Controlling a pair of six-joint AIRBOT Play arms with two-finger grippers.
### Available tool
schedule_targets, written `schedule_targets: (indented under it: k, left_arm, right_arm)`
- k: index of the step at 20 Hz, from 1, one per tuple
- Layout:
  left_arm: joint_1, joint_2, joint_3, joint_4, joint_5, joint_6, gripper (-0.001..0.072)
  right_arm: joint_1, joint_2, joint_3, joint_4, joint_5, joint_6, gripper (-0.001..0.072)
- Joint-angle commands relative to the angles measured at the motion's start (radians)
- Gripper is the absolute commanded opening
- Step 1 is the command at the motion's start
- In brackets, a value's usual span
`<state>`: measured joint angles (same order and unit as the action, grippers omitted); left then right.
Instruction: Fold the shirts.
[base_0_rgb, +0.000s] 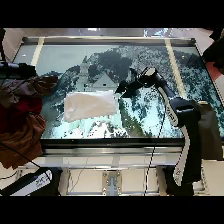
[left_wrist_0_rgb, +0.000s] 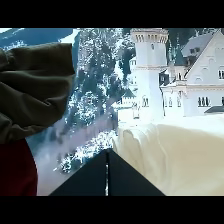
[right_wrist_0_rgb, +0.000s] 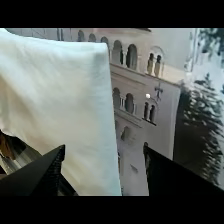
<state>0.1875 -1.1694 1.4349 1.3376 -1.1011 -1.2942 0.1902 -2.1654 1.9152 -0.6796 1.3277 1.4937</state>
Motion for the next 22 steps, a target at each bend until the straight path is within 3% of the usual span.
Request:
schedule_targets:
  k: [1,7,8,9,11,14,19,22]
  left_arm:
    - [0.0,-0.008,0.0,-0.015,0.0,0.001,0.0018]
    - [0.0,-0.008,0.0,-0.015,-0.001,0.001,0.0018]
    - [0.0,-0.008,0.0,-0.015,-0.002,0.001,0.0018]
    - [0.0,-0.008,0.0,-0.015,-0.003,0.001,0.0018]
    - [0.0,-0.008,0.0,-0.015,-0.003,0.001,0.0018]
    - [0.0,-0.008,0.0,-0.015,-0.003,0.001,0.0018]
    - [0.0,-0.008,0.0,-0.015,-0.003,0.001,0.0018]
    - [0.0,-0.008,0.0,-0.015,-0.003,0.001,0.0018]
  right_arm:
    - [0.055,-0.053,-0.001,0.069,0.003,-0.023,0.0545]
    - [0.209,-0.061,0.0,0.082,-0.01,-0.023,0.0523]
    - [0.227,-0.061,0.003,0.093,-0.007,-0.023,0.0292]
    - [0.241,-0.06,0.01,0.121,-0.002,-0.021,0.0017]
    - [0.246,-0.06,0.063,0.16,0.036,-0.026,0.0017]
    - [0.186,-0.017,0.168,0.082,0.127,-0.018,0.0017]
    - [-0.053,0.22,0.148,-0.289,0.284,0.045,0.0015]
    - [-0.244,0.38,0.086,-0.419,0.359,0.048,0.0015]
